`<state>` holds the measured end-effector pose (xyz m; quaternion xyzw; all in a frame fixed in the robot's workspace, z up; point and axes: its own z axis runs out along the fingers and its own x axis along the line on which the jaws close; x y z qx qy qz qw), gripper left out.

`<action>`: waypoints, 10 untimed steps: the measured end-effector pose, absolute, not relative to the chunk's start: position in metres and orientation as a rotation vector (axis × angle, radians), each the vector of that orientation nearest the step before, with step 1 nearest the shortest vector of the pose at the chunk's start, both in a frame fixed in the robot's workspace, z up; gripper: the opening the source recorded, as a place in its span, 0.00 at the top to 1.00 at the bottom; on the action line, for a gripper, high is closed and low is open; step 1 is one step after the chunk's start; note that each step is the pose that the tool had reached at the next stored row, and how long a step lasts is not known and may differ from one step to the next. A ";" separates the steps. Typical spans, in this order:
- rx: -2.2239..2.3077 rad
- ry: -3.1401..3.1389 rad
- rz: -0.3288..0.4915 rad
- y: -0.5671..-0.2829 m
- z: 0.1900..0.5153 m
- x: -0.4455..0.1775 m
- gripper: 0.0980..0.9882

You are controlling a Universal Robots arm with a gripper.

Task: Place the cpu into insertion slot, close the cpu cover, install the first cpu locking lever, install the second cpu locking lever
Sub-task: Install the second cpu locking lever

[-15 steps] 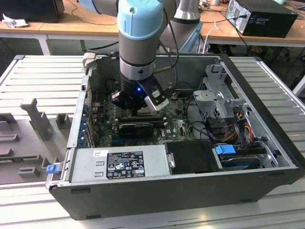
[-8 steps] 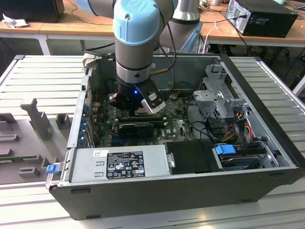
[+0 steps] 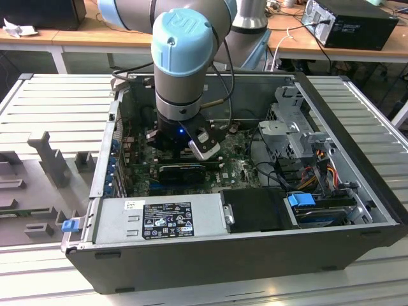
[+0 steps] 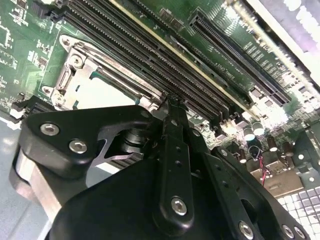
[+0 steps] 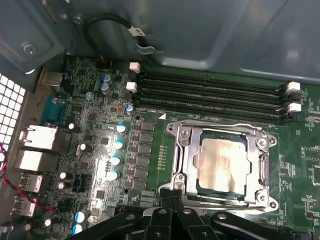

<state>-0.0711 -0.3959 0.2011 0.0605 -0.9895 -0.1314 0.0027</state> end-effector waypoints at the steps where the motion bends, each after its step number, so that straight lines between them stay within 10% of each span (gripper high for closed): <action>1: 0.190 -3.102 -0.419 -0.396 0.201 -0.071 0.99; 10: 0.190 -3.097 -0.474 -0.396 0.196 -0.075 0.99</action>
